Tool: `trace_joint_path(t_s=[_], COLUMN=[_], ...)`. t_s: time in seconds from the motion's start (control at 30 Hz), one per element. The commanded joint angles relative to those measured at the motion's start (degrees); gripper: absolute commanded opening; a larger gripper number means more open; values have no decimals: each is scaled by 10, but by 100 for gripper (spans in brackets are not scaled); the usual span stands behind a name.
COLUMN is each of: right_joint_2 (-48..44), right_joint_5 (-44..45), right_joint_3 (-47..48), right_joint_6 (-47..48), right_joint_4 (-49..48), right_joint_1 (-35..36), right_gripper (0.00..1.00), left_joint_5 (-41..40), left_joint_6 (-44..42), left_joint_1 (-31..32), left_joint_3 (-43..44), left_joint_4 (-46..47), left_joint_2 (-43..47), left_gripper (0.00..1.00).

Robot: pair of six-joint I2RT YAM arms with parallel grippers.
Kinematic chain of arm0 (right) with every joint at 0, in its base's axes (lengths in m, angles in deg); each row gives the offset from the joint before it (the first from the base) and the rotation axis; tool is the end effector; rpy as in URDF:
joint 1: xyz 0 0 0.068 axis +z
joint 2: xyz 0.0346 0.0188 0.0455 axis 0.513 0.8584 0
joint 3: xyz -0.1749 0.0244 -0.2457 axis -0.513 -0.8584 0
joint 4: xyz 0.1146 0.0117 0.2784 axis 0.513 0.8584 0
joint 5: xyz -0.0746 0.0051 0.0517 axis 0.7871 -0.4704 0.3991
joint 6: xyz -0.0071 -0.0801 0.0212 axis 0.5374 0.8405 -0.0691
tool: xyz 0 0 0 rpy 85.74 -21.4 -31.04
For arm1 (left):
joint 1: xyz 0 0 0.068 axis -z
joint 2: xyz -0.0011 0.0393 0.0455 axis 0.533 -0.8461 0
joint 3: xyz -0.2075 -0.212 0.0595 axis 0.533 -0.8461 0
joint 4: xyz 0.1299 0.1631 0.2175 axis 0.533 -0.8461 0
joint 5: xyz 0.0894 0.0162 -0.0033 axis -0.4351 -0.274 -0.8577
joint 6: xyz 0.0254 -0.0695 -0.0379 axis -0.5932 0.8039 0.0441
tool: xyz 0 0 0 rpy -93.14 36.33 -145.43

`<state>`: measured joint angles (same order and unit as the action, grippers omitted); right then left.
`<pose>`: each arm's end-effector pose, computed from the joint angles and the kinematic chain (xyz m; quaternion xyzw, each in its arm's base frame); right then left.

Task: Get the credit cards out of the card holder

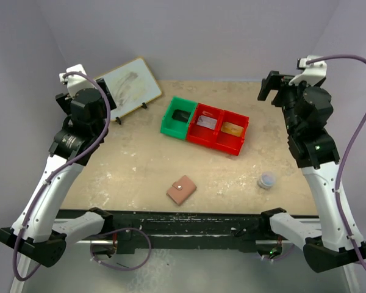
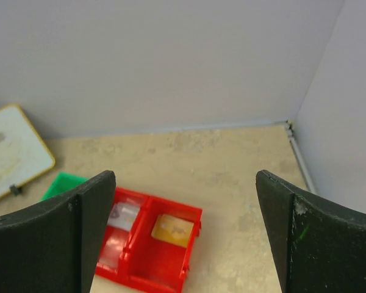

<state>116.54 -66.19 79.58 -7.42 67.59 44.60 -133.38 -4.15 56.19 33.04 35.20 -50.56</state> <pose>0.2533 0.0370 0.5579 0.0811 0.6480 0.0154 0.7572 0.2549 -0.0542 0.4943 -0.2202 0.7265 0.0931 0.6443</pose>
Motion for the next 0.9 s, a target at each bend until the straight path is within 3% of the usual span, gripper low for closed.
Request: trace_joint_path(t_s=[0.0,0.13,0.4,0.67,0.87], right_joint_2=[-50,-91,-155,-123,-105], right_joint_5=[-101,-211,-414,-471,-456], right_joint_3=[-74,-170,-372,-492,-577], right_joint_6=[-35,-65,-145,-237,-352], right_joint_4=[-14,-20,-46,-93,-204], right_joint_1=[-21,-41,-51,62,130], right_gripper=[100,99,96,91,78], left_joint_5=[47,126,383,404,451], left_joint_6=[34,69,154,233,267], left_joint_1=[-41,-82,-142,-17,59], left_joint_3=[-58,-141,-344,-447,-494], left_joint_4=[13,2,59,64,112], left_joint_2=[39,81,145,136,89], left_gripper=[83,88,93,92,81])
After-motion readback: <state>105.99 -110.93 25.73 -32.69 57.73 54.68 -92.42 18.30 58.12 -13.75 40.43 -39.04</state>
